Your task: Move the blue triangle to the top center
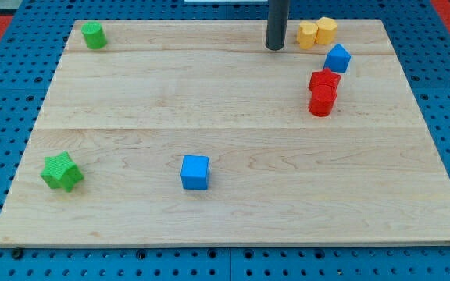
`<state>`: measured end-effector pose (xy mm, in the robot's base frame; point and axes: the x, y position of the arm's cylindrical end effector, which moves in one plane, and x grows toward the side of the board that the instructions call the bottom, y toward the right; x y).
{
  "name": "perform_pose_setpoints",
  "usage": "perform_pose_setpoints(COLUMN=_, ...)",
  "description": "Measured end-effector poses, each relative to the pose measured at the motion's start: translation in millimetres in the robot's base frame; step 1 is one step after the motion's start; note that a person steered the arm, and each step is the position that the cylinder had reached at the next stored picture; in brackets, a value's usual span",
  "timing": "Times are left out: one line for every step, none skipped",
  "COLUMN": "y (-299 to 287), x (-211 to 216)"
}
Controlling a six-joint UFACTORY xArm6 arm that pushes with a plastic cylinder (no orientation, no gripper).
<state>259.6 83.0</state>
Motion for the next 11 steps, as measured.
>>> perform_pose_setpoints(y=-1, x=0)
perform_pose_setpoints(y=-4, x=0)
perform_pose_setpoints(y=-7, x=0)
perform_pose_setpoints(y=-14, x=0)
perform_pose_setpoints(y=-18, x=0)
perform_pose_setpoints(y=-21, x=0)
perform_pose_setpoints(y=-25, x=0)
perform_pose_setpoints(y=-21, x=10)
perform_pose_setpoints(y=22, x=46)
perform_pose_setpoints(y=69, x=69)
perform_pose_setpoints(y=104, x=74)
